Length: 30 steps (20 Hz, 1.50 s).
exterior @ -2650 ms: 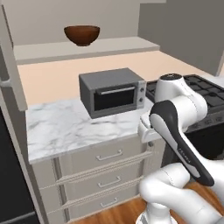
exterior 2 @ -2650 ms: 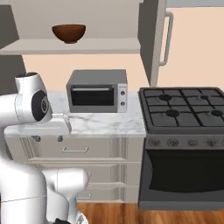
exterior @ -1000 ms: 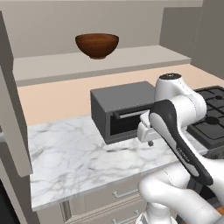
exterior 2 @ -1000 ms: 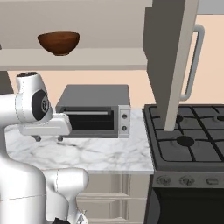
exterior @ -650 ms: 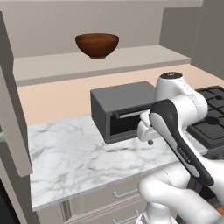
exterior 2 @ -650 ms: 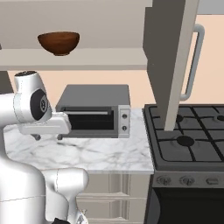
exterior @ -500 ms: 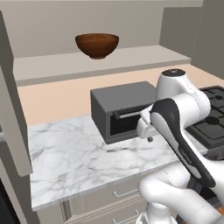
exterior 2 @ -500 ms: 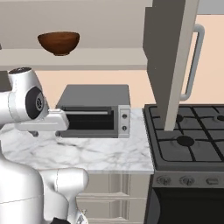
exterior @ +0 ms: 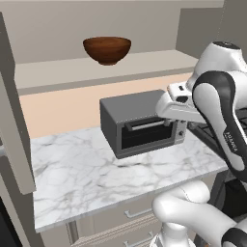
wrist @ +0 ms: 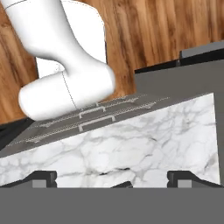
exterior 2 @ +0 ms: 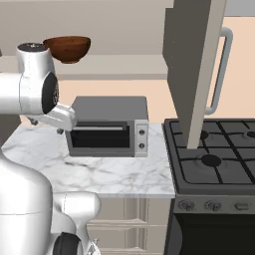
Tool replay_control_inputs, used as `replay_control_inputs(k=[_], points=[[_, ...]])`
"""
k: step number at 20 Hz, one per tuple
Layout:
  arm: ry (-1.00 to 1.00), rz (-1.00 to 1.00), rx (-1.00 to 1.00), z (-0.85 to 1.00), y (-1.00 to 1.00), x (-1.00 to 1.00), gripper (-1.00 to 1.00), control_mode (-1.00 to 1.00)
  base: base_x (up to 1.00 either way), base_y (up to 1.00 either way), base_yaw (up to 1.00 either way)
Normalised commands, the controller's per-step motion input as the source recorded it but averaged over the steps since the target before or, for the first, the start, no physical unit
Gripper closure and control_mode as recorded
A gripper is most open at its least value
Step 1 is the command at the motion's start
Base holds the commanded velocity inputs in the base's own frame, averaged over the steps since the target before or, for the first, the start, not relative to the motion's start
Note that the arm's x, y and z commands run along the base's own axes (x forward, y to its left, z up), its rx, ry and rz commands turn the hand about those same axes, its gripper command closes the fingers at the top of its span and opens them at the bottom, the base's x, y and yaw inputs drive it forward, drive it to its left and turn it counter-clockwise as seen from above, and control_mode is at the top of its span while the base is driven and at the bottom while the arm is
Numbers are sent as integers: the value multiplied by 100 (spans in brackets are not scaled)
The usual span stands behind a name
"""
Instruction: Pick up the bowls from the cabinet and place each bowl in front of a stool on the dining counter.
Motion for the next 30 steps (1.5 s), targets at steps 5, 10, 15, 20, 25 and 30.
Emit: replay_control_inputs(k=[5, 10, 15, 20, 25, 30], points=[[-18, -53, 30, 35, 1, 5, -100, -100, 0, 0, 0], [-13, -66, 47, 5, 1, 24, -100, -100, 0, 0, 0], [-8, -42, 49, 75, -3, 31, -100, -100, 0, 0, 0], [-22, -5, 38, 58, -3, 38, -100, -100, 0, 0, 0], [-11, 3, 14, 19, -3, 73, -100, -100, 0, 0, 0], [-7, 3, 15, 13, 17, 91, -100, -100, 0, 0, 0]])
